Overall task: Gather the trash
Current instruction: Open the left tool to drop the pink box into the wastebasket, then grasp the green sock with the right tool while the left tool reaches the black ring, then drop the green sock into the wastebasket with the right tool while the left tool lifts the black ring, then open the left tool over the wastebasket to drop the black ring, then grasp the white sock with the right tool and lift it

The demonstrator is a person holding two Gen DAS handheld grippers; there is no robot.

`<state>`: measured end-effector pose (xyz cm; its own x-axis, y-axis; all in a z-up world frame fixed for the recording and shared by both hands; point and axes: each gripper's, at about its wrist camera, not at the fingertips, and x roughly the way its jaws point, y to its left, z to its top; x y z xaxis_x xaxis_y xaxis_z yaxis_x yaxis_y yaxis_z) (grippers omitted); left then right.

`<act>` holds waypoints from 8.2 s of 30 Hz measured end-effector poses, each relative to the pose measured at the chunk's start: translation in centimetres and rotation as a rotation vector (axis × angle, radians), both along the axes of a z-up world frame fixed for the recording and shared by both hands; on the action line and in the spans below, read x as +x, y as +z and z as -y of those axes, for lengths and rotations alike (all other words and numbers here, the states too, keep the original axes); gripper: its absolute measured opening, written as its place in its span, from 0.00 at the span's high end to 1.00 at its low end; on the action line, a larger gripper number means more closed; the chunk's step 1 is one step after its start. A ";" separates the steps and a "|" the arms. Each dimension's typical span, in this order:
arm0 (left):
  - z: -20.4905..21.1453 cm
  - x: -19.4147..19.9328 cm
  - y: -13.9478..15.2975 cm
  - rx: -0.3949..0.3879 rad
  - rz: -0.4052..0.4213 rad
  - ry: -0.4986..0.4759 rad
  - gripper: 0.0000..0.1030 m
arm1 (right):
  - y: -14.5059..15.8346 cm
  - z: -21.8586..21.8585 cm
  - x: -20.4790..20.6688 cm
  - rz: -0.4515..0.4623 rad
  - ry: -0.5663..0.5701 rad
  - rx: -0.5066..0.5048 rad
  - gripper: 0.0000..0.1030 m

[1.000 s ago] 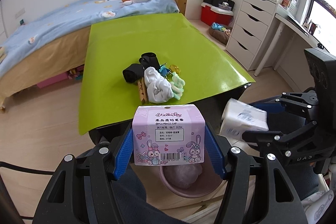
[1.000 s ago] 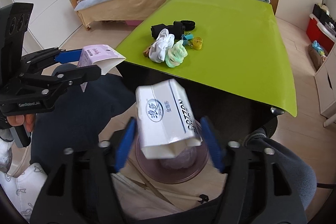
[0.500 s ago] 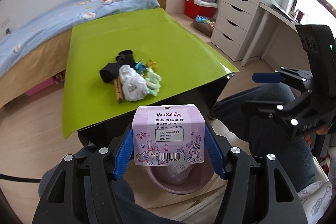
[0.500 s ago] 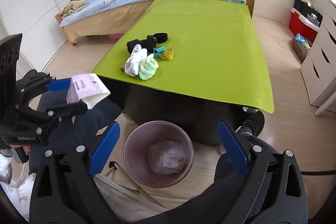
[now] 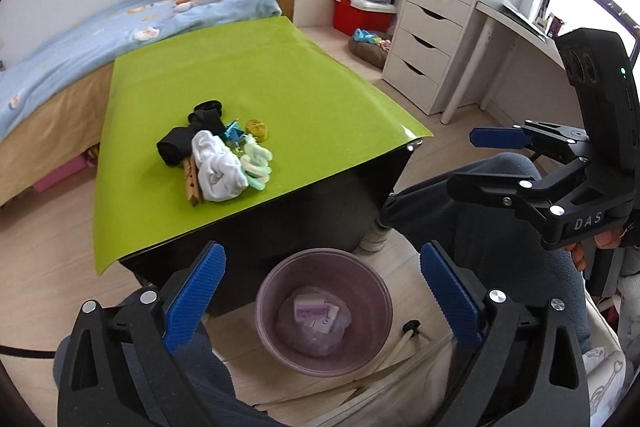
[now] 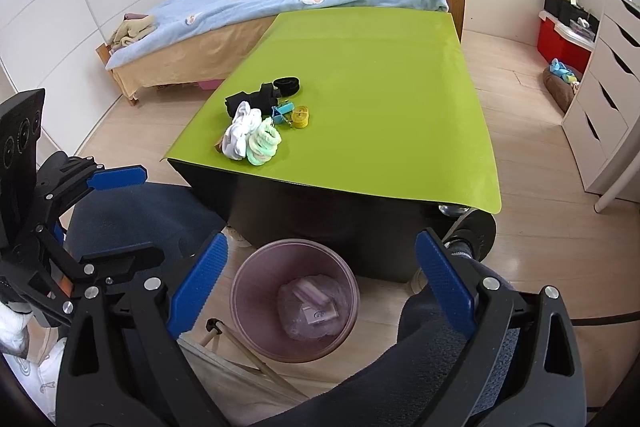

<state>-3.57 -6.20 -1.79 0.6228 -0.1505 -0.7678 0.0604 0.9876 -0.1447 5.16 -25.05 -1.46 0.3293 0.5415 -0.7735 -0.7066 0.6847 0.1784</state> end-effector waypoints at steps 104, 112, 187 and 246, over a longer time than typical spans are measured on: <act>-12.5 25.0 -6.5 0.029 -0.388 0.165 0.67 | -2.0 -8.8 10.2 -0.066 0.098 -0.019 0.90; -12.6 23.9 -3.9 0.034 -0.277 0.187 0.70 | -1.8 -8.8 9.9 -0.053 0.092 -0.017 0.90; -1.1 0.2 -0.6 -0.029 -0.031 0.026 0.09 | 0.1 -0.5 -0.8 -0.057 0.060 0.024 0.09; -8.9 0.2 0.4 -0.058 -0.008 0.219 0.07 | -5.9 -18.4 9.1 -0.415 0.127 0.055 0.71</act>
